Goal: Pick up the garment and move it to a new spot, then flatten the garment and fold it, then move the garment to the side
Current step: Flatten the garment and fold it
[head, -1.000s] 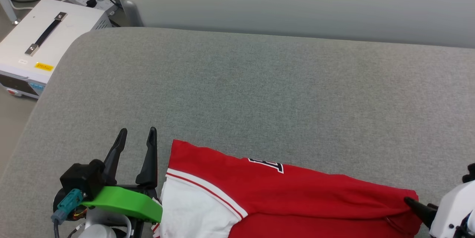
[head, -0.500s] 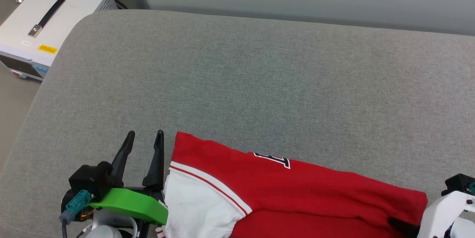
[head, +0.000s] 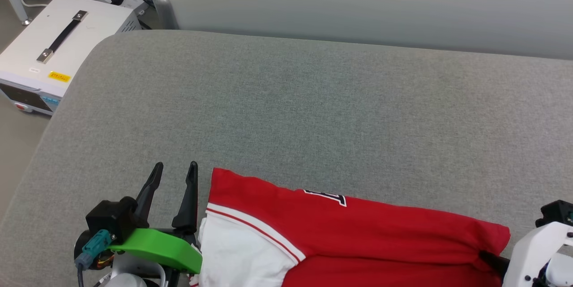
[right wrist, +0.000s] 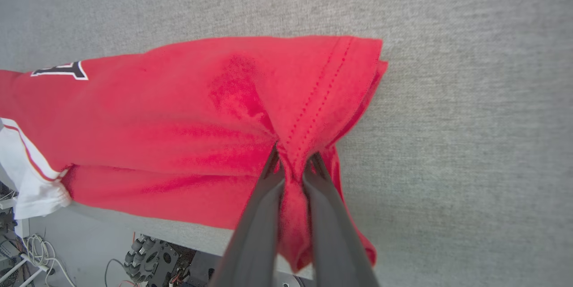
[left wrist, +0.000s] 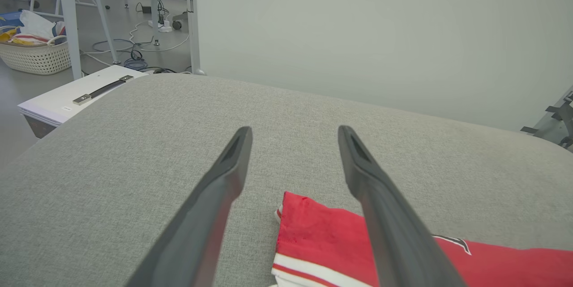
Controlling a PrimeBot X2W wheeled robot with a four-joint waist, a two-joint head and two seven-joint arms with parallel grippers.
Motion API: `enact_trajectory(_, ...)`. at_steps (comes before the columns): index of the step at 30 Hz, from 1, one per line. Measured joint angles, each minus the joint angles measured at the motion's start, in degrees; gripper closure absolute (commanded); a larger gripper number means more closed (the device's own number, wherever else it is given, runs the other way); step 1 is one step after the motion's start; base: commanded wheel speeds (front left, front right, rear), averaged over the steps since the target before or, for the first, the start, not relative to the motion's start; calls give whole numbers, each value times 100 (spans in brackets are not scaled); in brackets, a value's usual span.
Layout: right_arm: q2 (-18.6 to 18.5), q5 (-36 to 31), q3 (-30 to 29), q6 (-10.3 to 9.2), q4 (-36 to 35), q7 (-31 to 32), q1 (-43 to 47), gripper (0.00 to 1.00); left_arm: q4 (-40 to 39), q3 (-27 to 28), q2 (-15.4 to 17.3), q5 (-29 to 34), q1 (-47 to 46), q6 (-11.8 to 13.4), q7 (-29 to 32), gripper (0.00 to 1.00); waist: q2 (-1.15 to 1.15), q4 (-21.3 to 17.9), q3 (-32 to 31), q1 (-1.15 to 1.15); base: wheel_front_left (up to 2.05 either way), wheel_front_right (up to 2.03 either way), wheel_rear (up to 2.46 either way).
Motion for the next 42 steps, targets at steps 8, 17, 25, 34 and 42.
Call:
enact_trajectory(8,-148,-29,-720,2,4,70,-116,100,-73,-5,29,0,81,69,44,0,0,-85,-175,0,0,0,0)
enact_trajectory(17,-48,-109,-1692,2,-16,747,-211,100,-179,-36,53,0,197,167,100,0,0,-192,-327,0,0,0,0)
enact_trajectory(25,204,1241,-2126,2,199,2004,-662,100,-201,-76,70,-2,209,187,152,0,0,-231,-426,0,0,0,0)
enact_trajectory(34,212,3904,-899,2,1474,2305,-746,100,-174,-143,70,-18,210,185,193,0,0,-150,-511,0,0,0,0)
enact_trajectory(42,216,4975,746,2,1740,1357,-747,100,-148,-180,68,-26,196,129,200,0,0,57,-455,0,0,0,0)
